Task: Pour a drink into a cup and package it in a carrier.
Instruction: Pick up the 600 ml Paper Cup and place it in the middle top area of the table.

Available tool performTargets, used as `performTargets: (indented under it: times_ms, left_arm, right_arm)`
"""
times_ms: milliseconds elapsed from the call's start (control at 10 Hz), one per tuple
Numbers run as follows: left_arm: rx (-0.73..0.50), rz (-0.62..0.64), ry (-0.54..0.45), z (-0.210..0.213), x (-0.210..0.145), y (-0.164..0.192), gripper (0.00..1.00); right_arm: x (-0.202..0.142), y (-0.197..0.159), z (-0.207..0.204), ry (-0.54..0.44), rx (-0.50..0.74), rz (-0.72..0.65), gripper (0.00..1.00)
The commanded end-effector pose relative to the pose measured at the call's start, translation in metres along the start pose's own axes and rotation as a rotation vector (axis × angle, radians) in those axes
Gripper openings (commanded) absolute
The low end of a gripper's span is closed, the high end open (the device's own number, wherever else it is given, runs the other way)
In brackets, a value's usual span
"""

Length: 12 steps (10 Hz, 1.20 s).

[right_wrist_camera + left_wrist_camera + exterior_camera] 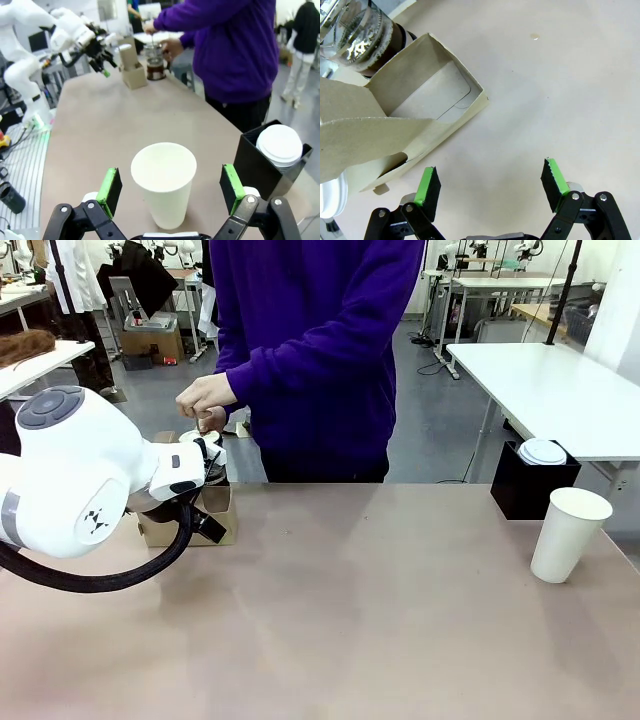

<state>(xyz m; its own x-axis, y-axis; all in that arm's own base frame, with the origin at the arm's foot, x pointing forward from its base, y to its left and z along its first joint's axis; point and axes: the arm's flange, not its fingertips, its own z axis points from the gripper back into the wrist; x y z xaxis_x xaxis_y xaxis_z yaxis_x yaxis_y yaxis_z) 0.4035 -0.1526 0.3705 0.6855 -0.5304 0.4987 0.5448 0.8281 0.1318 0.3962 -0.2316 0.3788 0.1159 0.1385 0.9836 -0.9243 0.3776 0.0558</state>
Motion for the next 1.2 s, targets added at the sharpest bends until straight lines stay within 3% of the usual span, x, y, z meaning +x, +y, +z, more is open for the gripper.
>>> performTargets:
  times_ms: [0,300,600,1100]
  left_arm:
    - [-0.001,0.001,0.000,0.000,0.000,0.000,1.00]
    - [-0.001,0.001,0.000,0.000,0.000,0.000,1.00]
    - [-0.001,0.001,0.000,0.000,0.000,0.000,1.00]
    - [-0.001,0.001,0.000,0.000,0.000,0.000,1.00]
  right_arm:
    - [-0.033,-0.017,0.007,-0.100,0.027,0.070,1.00]
    - [-0.080,-0.018,-0.008,-0.165,0.020,0.091,1.00]
    - [-0.108,-0.022,-0.030,-0.122,-0.072,0.063,1.00]
    - [-0.117,-0.020,-0.059,-0.099,-0.002,0.042,1.00]
